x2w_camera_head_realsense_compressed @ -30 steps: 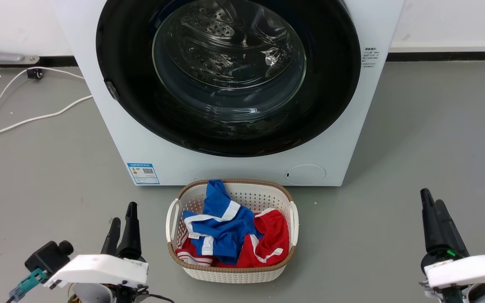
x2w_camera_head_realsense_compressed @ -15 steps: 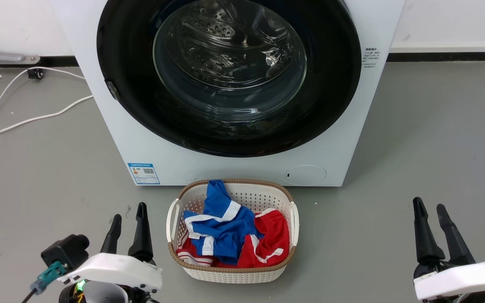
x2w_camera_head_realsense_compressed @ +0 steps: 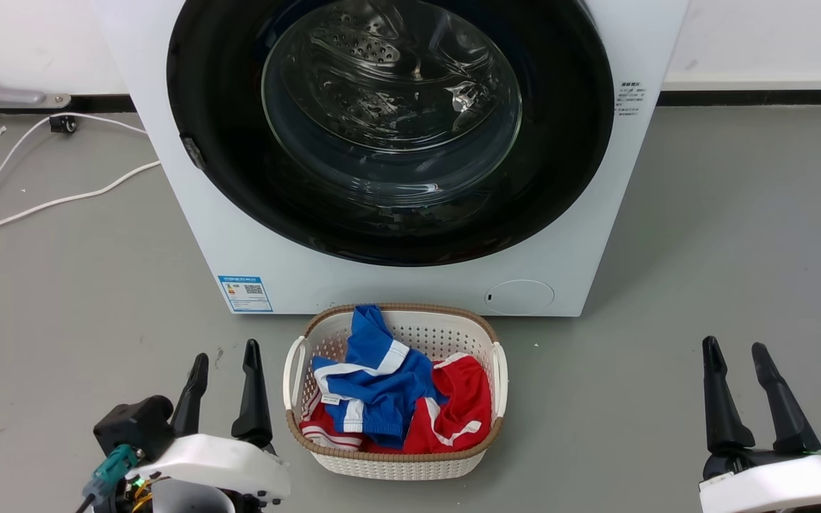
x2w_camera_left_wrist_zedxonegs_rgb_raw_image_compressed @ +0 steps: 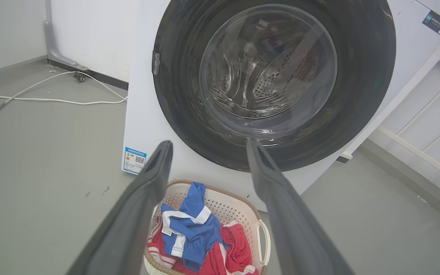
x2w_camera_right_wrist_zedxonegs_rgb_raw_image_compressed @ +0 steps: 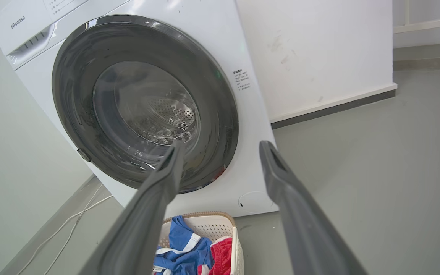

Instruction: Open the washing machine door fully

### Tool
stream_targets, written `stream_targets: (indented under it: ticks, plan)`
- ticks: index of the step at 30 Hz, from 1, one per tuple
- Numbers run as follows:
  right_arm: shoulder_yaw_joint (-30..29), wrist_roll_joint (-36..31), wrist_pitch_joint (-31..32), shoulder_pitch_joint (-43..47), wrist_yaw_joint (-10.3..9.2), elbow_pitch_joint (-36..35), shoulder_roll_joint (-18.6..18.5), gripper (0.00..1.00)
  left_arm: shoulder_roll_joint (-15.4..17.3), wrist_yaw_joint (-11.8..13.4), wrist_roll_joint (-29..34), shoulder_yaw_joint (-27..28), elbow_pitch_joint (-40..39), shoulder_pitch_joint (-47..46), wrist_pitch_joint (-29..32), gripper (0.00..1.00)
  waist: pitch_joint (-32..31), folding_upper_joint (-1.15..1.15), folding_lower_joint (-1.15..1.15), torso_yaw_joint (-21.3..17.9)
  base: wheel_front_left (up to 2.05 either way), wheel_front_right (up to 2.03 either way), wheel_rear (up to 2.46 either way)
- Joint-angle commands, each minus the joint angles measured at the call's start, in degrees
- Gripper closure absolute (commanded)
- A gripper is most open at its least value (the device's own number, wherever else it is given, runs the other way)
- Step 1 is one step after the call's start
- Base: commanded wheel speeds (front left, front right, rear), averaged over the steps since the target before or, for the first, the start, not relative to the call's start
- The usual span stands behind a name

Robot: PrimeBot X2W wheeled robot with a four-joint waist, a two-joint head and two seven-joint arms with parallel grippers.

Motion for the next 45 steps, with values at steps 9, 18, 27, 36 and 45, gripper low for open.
stream_targets:
  ticks: [9,18,27,36,45]
  plan:
    - [-0.3,-5.5,-1.8,0.9,0.09,-3.0,-0.3,0.00,0.7,1.0,5.0,-1.5,-2.0,0.8,-1.7,0.00,-0.1,0.00,0.00,0.0,0.00,0.00,0.00]
    - [-0.5,-8.8,-3.0,1.8,0.11,-4.6,-0.3,0.00,-0.1,0.0,8.9,-1.4,-2.6,1.7,-2.9,0.00,0.0,0.00,0.00,0.1,0.00,0.00,0.00]
    - [-0.7,-11.5,-4.2,2.8,0.12,-5.3,-0.3,0.00,-1.2,-1.3,13.2,-0.6,-2.6,2.8,-4.1,0.00,0.0,0.00,0.00,0.2,0.00,0.00,0.00]
    - [-0.5,-14.6,-5.2,3.8,0.12,-5.7,-0.3,0.00,-3.0,-3.7,16.1,0.9,-2.3,3.9,-5.2,0.00,0.1,0.00,0.00,0.3,0.00,0.00,0.00]
    - [0.1,-17.6,-6.2,4.9,0.14,-5.9,-0.3,0.00,-4.4,-5.6,19.6,2.4,-1.6,4.8,-6.2,0.00,0.1,0.00,0.00,0.4,0.00,0.00,0.00]
